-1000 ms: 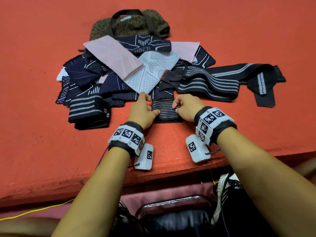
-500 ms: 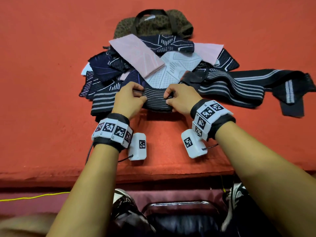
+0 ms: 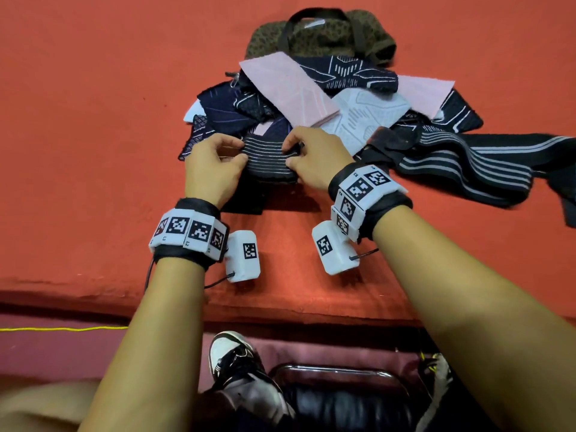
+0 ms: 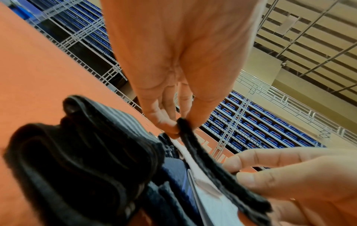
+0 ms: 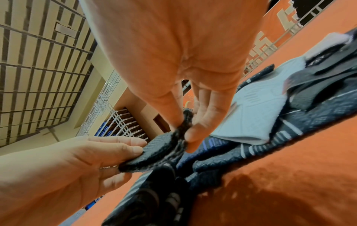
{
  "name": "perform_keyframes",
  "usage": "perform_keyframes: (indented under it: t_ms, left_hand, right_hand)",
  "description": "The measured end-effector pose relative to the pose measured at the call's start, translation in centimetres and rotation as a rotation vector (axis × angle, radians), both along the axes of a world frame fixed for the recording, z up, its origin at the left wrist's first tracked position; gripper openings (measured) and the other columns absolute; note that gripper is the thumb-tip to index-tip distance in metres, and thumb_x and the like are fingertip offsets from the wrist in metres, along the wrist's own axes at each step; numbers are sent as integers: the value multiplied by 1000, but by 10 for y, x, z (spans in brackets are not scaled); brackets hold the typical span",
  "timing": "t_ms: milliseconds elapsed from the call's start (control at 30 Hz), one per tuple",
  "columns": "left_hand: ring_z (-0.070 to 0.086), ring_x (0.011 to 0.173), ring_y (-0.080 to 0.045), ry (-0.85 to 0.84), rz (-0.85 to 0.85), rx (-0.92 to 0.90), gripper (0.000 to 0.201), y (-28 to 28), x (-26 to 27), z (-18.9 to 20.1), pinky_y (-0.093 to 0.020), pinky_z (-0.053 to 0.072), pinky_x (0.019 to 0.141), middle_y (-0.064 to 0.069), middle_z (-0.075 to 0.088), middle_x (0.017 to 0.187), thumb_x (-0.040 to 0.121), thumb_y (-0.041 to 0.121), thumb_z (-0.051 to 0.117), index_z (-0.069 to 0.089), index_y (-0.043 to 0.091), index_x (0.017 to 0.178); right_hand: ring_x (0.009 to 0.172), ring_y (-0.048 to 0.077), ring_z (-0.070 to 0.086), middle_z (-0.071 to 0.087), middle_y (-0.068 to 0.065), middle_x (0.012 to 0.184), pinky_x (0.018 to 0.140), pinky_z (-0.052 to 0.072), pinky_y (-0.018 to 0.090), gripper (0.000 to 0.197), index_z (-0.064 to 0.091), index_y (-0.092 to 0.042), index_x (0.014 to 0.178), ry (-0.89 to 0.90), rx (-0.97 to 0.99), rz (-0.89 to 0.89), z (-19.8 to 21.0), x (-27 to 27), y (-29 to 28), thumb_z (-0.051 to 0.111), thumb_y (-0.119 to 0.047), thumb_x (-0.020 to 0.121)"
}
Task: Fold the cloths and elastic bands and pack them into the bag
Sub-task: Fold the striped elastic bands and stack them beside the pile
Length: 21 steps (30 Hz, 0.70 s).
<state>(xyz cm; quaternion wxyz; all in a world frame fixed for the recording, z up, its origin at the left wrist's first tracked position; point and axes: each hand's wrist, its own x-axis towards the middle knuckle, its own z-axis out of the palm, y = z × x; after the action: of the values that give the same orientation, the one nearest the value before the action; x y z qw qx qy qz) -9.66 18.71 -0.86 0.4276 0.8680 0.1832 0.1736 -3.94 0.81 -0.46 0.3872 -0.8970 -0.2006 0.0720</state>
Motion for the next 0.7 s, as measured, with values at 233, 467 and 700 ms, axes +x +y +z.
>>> perform_keyframes:
  t_ms: [233,467,700]
  left_hand:
    - [69,80,-9,8,105,-44,17,34,-13,-6,-37,58,87,8,72,88,82,13,65,68,28,90]
    - [71,86,-14,71,116,-83,24,44,-18,-18,-41,59,86,5,74,92,77,13,61,70,29,93]
    - [70,82,-14,28,194,-73,21,50,-17,-18,-41,59,85,7,71,85,80,11,61,68,28,89]
  right_hand:
    - [86,22,61,57,-4,86,79,49,28,24,64,-24,108,-13,17,39,-2,-7,44,61,-15,86]
    - [89,20,58,64,2,98,78,42,26,30,60,-23,121,8,27,24,-12,-10,57,62,-21,91]
    - [100,19,56,62,1,108,83,40,25,40,51,-20,133,7,63,81,-7,-11,63,61,-20,94]
